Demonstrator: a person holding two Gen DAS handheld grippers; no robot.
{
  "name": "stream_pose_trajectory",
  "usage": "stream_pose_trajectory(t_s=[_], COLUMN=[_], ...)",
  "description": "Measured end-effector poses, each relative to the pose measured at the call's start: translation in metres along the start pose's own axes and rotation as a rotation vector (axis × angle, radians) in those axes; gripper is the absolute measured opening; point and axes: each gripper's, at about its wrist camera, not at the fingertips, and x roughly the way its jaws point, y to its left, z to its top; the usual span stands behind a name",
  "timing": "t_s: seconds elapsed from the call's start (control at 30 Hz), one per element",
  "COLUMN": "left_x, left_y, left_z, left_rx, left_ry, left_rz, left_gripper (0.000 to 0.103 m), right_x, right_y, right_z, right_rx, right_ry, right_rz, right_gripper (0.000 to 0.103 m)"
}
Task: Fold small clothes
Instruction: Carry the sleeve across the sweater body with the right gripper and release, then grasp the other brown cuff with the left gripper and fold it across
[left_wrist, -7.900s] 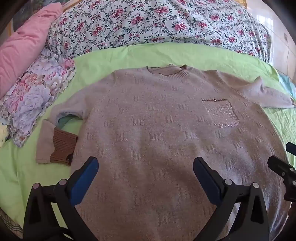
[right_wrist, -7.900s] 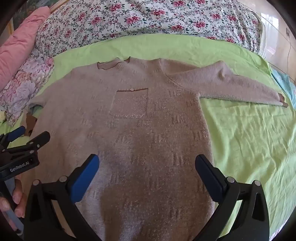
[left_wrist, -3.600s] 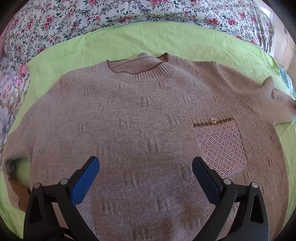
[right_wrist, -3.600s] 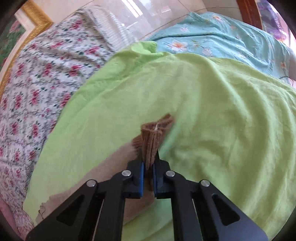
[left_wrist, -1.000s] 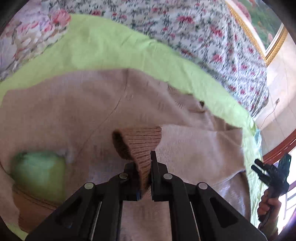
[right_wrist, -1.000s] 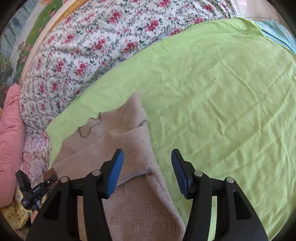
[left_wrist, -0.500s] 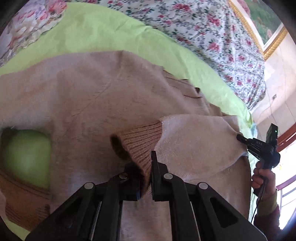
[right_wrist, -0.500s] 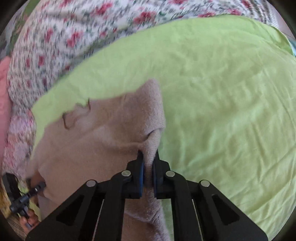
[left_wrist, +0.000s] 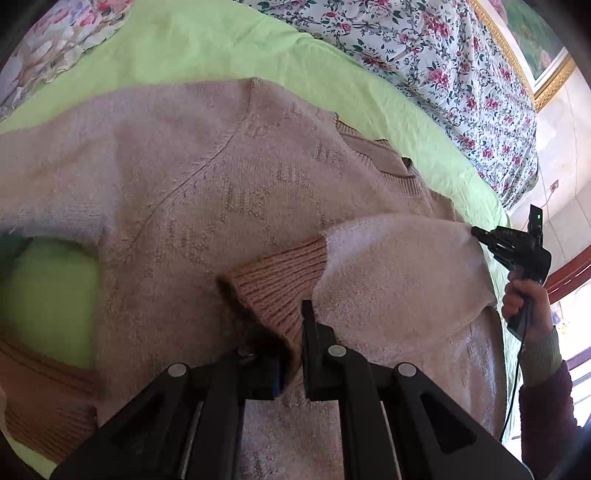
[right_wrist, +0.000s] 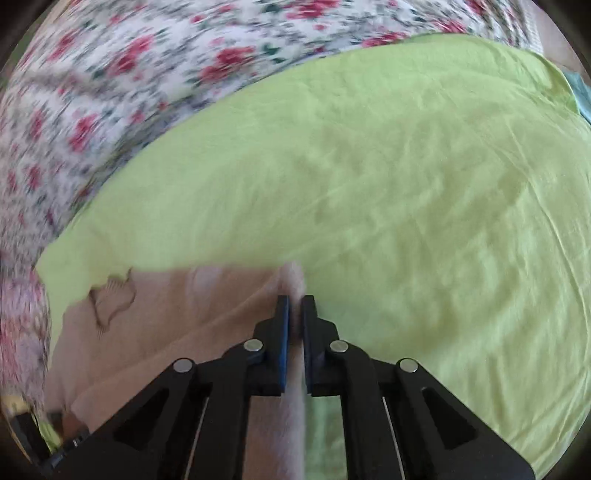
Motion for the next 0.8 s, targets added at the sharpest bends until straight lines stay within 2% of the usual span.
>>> stream_pose_trajectory(t_s=[0.13, 0.23, 0.27, 0.33, 0.37, 0.4, 0.47, 0.6, 0.63, 0.67, 0.73, 0.8], left_x=[-0.011, -0.029, -0.036, -0.054, -0.066, -0.074, -0.093, -0.125, -0.129, -0.131, -0.128, -0.117], left_y=[-0.008, -0.010, -0.008, -0.002, 0.004, 0.008, 0.019, 0.042, 0.046, 0.049, 0.051, 0.047], left_z=[-0.006, -0.014, -0.019, -0.030, -0.038, -0.043, -0.056, -0.072, -0.073, -0.073, -0.072, -0.069], left_rx=[0.064, 0.082, 0.080, 0.068, 0.058, 0.054, 0.043, 0.031, 0.035, 0.039, 0.077, 0.136], left_ry=[-0.009, -0.020, -0.024, -0.037, -0.047, -0.055, -0.072, -0.093, -0.096, -0.094, -0.070, -0.048], left_rz=[0.049, 0.072, 0.080, 0.094, 0.111, 0.127, 0.171, 0.246, 0.265, 0.274, 0.280, 0.335], left_gripper=[0.015, 0.019, 0.023, 0.029, 0.036, 0.039, 0.050, 0.056, 0.065, 0.076, 0.088, 0.088], right_x=[-0.019, -0.044, -0.052, -0.064, -0.070, -0.075, -0.086, -0.089, -0.091, -0.091, -0.091, -0.090], right_y=[-0.007, -0.006, 0.000, 0.014, 0.021, 0.026, 0.037, 0.057, 0.060, 0.065, 0.072, 0.077], right_z=[0.001, -0.019, -0.032, -0.060, -0.076, -0.090, -0.121, -0.165, -0.176, -0.182, -0.196, -0.206], right_rx=[0.039, 0.058, 0.036, -0.011, -0.037, -0.056, -0.103, -0.147, -0.153, -0.157, -0.160, -0.155], right_ry=[-0.074, -0.042, -0.019, 0.011, 0.018, 0.019, 0.025, 0.084, 0.095, 0.106, 0.128, 0.153], right_rz=[0.001, 0.101, 0.130, 0.140, 0.156, 0.172, 0.207, 0.261, 0.264, 0.267, 0.278, 0.286], right_gripper=[0.007, 0.009, 0.014, 0.043, 0.067, 0.077, 0.077, 0.077, 0.077, 0.077, 0.077, 0.077])
